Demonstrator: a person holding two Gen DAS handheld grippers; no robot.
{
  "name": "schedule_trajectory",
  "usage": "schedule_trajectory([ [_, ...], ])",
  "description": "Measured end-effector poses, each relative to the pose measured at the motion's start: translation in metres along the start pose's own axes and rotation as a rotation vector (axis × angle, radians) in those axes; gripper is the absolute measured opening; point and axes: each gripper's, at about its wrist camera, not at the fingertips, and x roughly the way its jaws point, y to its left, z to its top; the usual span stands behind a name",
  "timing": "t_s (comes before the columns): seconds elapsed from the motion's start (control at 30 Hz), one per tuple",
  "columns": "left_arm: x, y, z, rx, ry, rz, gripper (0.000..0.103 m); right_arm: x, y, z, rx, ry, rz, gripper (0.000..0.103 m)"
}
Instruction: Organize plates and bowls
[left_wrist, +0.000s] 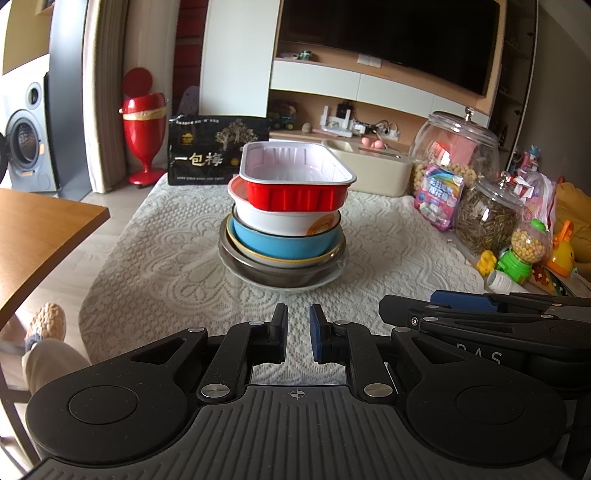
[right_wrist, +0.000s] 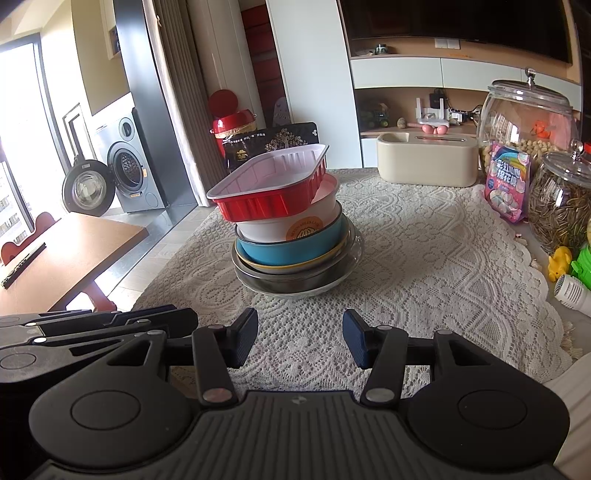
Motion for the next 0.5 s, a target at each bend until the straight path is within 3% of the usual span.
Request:
schedule_trajectory([
  [0.5,-0.0031,-0.0003,-0.0014,-0.006,-0.015,-0.007,0.015,0.0003,0.0005,-0.0003,-0.002,0.001,0.001,0.051],
])
